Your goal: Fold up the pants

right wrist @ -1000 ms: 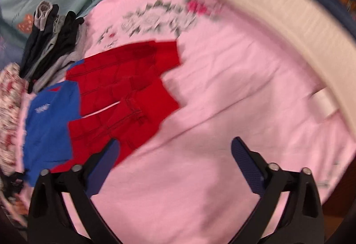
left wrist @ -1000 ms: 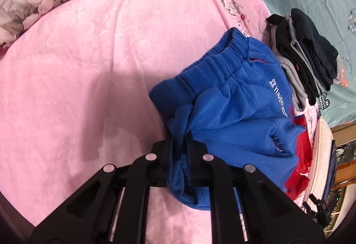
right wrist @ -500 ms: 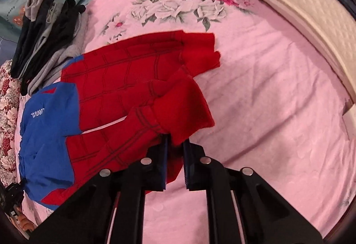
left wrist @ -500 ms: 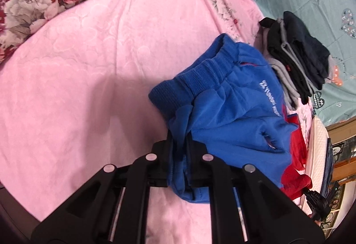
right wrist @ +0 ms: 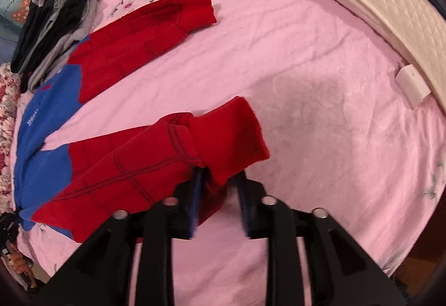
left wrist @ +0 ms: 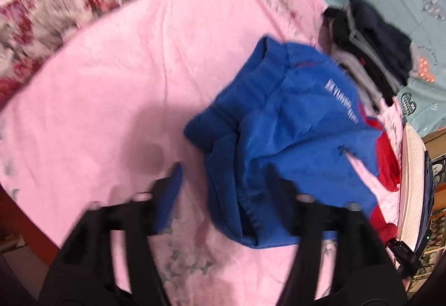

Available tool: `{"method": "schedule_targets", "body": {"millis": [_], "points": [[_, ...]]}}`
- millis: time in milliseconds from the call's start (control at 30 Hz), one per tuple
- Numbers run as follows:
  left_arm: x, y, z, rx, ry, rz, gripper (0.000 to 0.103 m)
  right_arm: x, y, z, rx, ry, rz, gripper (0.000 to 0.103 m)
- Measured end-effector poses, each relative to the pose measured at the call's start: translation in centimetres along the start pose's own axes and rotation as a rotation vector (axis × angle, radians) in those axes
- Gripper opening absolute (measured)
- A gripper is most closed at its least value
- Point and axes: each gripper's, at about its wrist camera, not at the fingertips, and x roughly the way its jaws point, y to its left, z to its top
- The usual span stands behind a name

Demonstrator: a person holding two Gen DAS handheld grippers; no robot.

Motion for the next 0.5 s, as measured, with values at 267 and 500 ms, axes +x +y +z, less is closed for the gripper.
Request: {"method": "schedule_targets", "body": {"millis": [267,500], "points": [[-3.5,-4.0,5.0,0.084,-0.065,-0.035,0.073,-2.6,0.7,7.1,-0.040,-0.082,0.091,0.059],[0.8,-9.8,7.4,0.224,0.026,0.005,0.073,-3.1,-1.5,8.9,0.073,-0.083,0.061,0.059]]}}
